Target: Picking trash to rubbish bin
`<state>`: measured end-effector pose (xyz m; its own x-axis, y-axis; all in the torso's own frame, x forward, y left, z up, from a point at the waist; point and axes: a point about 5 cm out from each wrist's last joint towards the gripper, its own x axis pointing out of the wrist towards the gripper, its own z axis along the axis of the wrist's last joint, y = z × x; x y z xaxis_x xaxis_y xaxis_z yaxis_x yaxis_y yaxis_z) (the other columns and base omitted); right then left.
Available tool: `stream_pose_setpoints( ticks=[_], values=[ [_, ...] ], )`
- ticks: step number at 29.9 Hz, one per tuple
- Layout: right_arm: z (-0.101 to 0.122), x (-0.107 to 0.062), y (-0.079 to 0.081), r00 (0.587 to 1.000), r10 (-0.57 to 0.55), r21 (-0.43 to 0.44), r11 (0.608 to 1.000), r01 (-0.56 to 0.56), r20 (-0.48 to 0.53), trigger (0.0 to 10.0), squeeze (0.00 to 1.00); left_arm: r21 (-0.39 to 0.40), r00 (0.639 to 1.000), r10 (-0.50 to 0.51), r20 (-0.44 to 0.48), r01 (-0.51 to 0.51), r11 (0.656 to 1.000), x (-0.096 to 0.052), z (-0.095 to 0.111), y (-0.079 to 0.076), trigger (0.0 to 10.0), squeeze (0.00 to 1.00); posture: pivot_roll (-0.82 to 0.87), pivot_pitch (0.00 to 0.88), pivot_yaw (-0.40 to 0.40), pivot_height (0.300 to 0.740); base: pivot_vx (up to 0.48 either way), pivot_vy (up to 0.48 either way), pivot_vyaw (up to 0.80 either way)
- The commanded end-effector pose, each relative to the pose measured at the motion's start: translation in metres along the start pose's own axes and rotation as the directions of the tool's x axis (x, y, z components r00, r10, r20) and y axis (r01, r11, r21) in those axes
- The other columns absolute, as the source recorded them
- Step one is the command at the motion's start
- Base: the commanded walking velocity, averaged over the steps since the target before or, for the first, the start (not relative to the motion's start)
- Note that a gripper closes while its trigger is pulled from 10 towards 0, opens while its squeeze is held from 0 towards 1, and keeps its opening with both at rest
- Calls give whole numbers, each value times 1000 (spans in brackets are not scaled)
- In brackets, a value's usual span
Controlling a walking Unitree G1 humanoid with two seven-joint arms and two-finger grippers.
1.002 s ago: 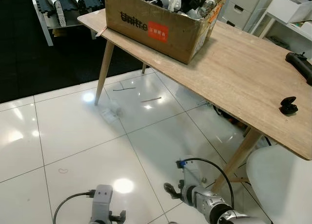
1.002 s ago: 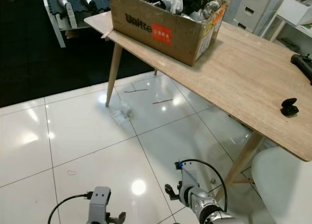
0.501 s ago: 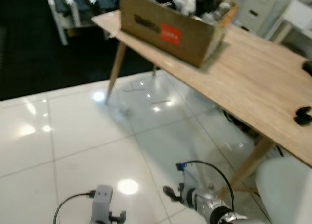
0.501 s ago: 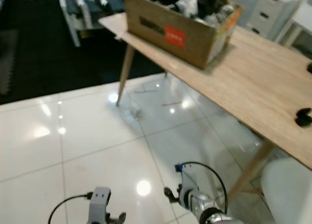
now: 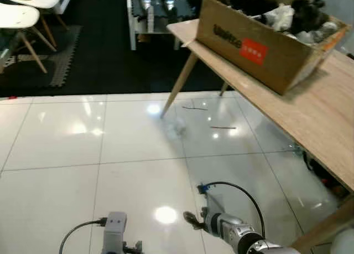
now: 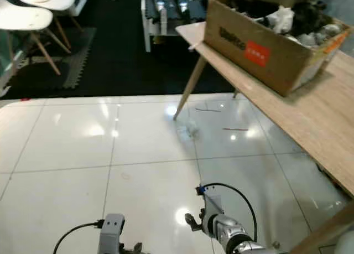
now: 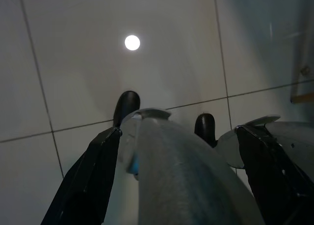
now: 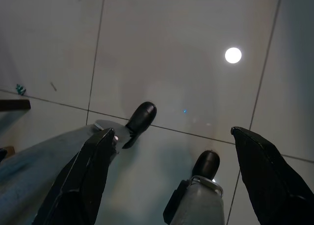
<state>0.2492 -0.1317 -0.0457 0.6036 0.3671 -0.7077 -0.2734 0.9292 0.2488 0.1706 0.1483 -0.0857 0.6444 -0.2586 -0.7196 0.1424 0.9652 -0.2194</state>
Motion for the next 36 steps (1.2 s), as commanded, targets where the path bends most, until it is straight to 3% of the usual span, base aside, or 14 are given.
stream_pose_setpoints(
  ticks=[1,9,13,18,25,30,36],
  values=[
    [3,-1,-3,1000,0,-1,1000,0,7,10000,0,-43,998,31,-52,-33,999,-5,-16,4,10000,0,214,123,-95,740,0,0,781],
    [21,-5,-15,999,1,-81,997,3,51,10000,0,-136,992,116,-40,-120,983,-11,-19,19,10000,0,209,117,-106,740,0,0,776],
    [21,-5,-15,999,2,-85,996,3,53,10000,0,-133,991,121,-59,-128,983,-14,-24,21,10000,0,194,122,-105,740,0,0,775],
    [9,-1,-2,999,39,-134,990,-37,10,10000,0,-141,987,135,-84,-146,979,-17,-31,24,10000,0,170,124,-89,740,0,0,775],
    [3,-3,-5,999,34,-115,993,-33,10,10000,0,-110,988,107,-109,-119,987,-18,-34,21,10000,0,144,122,-67,740,0,0,775],
    [-3,-3,-4,1000,28,-89,996,-27,7,10000,0,-90,989,93,-117,-104,990,-16,-32,20,10000,0,140,116,-60,740,0,0,779],
    [-5,-1,5,998,61,-154,986,-64,-19,10000,0,-92,992,75,-105,-84,992,-13,-24,20,10000,0,146,119,-54,740,0,0,779]
  ],
)
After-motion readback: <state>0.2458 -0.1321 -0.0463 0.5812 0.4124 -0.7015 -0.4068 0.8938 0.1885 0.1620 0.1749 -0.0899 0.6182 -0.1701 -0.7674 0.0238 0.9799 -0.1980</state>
